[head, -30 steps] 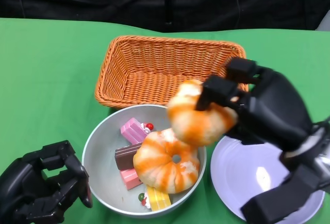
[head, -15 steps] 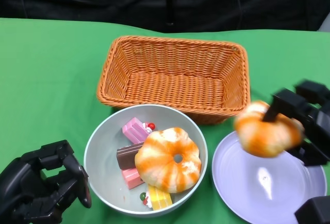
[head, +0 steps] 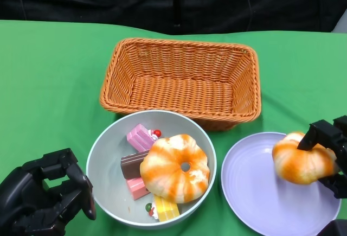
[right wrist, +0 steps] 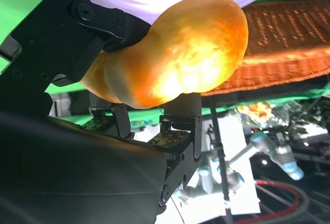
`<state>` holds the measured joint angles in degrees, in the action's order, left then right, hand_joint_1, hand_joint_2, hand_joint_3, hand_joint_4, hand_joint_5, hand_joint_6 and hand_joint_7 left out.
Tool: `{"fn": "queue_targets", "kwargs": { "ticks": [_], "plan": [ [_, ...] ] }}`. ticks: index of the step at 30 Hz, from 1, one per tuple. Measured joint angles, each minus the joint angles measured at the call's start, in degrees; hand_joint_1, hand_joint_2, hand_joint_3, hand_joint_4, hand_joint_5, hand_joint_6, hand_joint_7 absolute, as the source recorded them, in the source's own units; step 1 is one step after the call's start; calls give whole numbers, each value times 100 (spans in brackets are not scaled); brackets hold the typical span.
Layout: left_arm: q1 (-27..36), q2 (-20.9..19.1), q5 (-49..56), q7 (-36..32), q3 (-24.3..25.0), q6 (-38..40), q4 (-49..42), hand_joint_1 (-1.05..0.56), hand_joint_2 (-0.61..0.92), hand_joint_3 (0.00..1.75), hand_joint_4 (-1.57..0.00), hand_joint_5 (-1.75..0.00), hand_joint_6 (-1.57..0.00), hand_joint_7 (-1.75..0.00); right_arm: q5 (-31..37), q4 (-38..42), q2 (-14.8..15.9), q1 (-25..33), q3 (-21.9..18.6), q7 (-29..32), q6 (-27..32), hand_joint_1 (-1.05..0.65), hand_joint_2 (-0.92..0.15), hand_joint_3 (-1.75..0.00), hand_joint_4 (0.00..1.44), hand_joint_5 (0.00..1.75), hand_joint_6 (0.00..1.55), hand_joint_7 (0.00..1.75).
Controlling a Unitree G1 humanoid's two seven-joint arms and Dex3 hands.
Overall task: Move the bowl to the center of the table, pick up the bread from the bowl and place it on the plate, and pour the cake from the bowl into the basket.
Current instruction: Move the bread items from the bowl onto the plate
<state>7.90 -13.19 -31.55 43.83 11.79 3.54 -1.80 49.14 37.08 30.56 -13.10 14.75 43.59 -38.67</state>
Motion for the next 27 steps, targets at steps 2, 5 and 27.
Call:
{"fn": "queue_targets", "kwargs": {
  "ticks": [2, 5, 27],
  "plan": [
    [0, 0, 0, 0, 0, 0, -1, -19, 43, 101, -80, -150, -81, -118, -1, 99, -11, -43, 62, 49, 4, -6, -56, -105, 85, 175, 69, 172],
    [-2, 0, 3, 1, 0, -4, -1, -20, 43, 100, -80, -150, -82, -117, 0, 235, -22, -84, 147, 136, 32, -6, -57, -101, 86, 175, 68, 173],
    [1, 3, 91, -15, -6, -52, 41, -18, 36, 114, -77, -151, -81, -118, -10, 285, 29, -102, 346, 457, 45, -78, -92, -37, 38, 1, 37, 0]
  ]
}}
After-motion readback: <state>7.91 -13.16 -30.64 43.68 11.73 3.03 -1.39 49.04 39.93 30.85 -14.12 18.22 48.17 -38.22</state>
